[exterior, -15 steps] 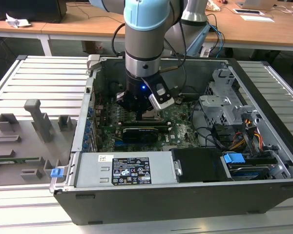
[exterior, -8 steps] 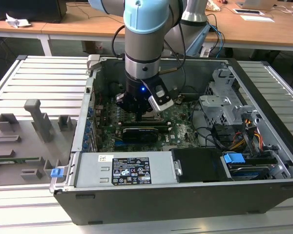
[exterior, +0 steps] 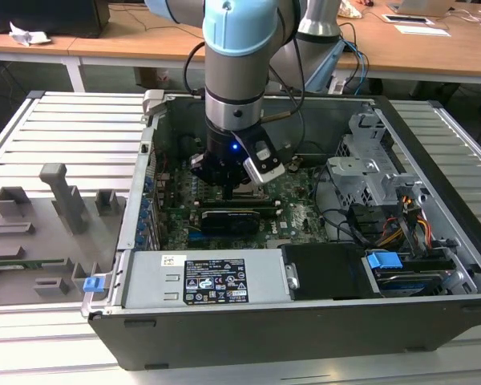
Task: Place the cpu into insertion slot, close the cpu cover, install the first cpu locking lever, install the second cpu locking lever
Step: 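Install the second cpu locking lever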
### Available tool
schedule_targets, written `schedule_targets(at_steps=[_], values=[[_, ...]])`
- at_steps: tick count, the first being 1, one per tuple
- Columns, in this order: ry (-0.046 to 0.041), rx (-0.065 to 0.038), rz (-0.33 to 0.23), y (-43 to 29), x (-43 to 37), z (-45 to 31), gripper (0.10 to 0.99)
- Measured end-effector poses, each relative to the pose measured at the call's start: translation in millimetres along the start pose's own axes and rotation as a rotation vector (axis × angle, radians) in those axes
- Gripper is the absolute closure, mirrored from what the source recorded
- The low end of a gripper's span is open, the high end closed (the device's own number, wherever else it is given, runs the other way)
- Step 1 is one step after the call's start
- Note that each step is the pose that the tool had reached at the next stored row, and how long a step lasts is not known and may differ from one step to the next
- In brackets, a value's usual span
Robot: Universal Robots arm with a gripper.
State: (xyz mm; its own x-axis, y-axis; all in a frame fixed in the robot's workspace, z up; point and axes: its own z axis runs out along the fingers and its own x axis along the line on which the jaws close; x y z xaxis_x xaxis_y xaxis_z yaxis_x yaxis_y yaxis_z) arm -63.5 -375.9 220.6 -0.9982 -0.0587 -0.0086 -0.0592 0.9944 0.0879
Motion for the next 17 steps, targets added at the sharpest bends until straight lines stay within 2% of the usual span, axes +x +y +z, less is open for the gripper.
schedule_targets(at_steps=[8, 10, 13, 14, 15, 16, 17], values=[[-0.0003, -0.004, 0.000, -1.3, 0.5, 6.7, 0.980], [-0.0005, -0.009, 0.000, -3.1, 0.9, 7.8, 0.980], [-0.0017, -0.028, 0.000, -6.1, 1.9, 8.1, 0.980], [-0.0030, -0.050, 0.000, -9.1, 3.4, 8.0, 0.980], [-0.0038, -0.063, 0.000, -10.8, 4.2, 8.1, 0.980], [-0.0044, -0.074, 0.000, -12.7, 5.5, 8.3, 0.980], [-0.0047, -0.078, 0.000, -13.7, 5.9, 8.9, 0.980]])
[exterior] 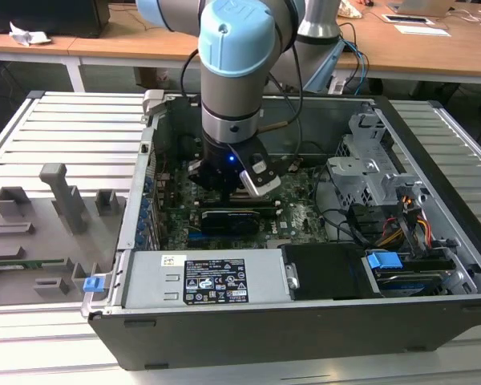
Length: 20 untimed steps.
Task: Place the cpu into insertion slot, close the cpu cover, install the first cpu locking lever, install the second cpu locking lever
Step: 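Install the second cpu locking lever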
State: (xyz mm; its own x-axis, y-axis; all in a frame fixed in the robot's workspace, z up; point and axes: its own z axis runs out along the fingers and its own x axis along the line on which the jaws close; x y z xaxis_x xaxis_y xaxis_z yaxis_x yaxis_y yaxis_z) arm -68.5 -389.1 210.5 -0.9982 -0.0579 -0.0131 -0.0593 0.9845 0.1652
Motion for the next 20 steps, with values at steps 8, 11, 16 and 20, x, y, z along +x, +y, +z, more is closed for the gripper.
schedule_targets(at_steps=[8, 11, 16, 20], values=[[-0.0041, -0.034, 0.000, -1.1, 4.9, 7.0, 0.980], [-0.0050, -0.043, 0.000, -1.4, 6.2, 8.5, 0.980], [-0.0061, -0.051, 0.000, -0.9, 7.4, 10.2, 0.980], [-0.0067, -0.061, 0.000, 0.3, 7.7, 11.9, 0.980]])
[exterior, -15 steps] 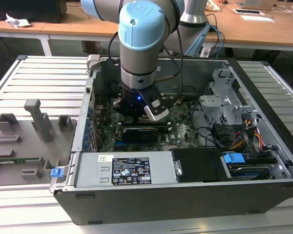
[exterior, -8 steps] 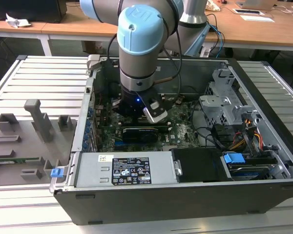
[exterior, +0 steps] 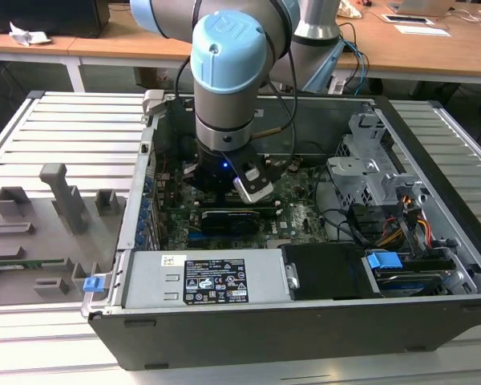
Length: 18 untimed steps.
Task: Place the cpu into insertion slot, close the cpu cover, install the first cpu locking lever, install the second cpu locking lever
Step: 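Install the second cpu locking lever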
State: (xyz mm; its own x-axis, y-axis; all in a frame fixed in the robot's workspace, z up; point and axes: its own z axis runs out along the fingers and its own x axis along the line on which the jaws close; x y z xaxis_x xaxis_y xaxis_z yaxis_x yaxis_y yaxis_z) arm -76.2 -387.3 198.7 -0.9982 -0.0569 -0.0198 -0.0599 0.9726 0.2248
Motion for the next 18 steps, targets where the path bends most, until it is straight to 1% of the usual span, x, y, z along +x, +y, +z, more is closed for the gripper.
schedule_targets(at_steps=[1, 2, 3, 6, 12, 18], values=[[-0.0003, -0.006, 0.000, 0.0, 0.5, 0.5, 0.980], [-0.0007, -0.015, 0.000, -0.1, 1.2, 1.5, 0.980], [-0.0010, -0.019, 0.000, -0.2, 1.6, 2.1, 0.980], [-0.0007, -0.019, -0.002, 0.0, 4.2, 1.7, 0.980], [-0.0011, -0.019, -0.003, 3.6, 4.6, -9.4, 0.980], [-0.0011, -0.019, -0.003, 5.1, 4.5, -15.5, 0.980]])
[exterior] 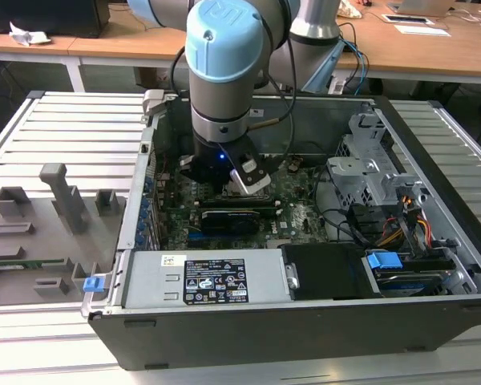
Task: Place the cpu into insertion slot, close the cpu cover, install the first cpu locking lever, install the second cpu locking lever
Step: 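Install the second cpu locking lever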
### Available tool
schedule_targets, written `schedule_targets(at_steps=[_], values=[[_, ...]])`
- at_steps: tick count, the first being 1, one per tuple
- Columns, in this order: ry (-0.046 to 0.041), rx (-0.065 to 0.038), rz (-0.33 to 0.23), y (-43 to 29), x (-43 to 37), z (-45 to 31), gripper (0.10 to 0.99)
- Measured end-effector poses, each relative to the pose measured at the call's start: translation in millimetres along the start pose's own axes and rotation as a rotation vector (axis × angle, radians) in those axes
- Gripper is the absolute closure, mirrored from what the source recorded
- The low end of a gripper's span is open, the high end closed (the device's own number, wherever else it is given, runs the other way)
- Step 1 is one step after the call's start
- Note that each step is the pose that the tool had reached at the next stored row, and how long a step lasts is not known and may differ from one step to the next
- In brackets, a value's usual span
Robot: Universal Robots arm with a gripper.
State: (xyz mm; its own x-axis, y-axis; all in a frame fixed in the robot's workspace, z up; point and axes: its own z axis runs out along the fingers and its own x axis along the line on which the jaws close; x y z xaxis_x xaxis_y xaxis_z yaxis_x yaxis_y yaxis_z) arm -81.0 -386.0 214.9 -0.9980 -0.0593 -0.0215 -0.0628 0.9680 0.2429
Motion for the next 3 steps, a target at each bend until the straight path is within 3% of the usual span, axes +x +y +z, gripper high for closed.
schedule_targets(at_steps=[3], values=[[0.0000, 0.000, 0.000, 0.7, 0.0, -2.8, 0.980]])
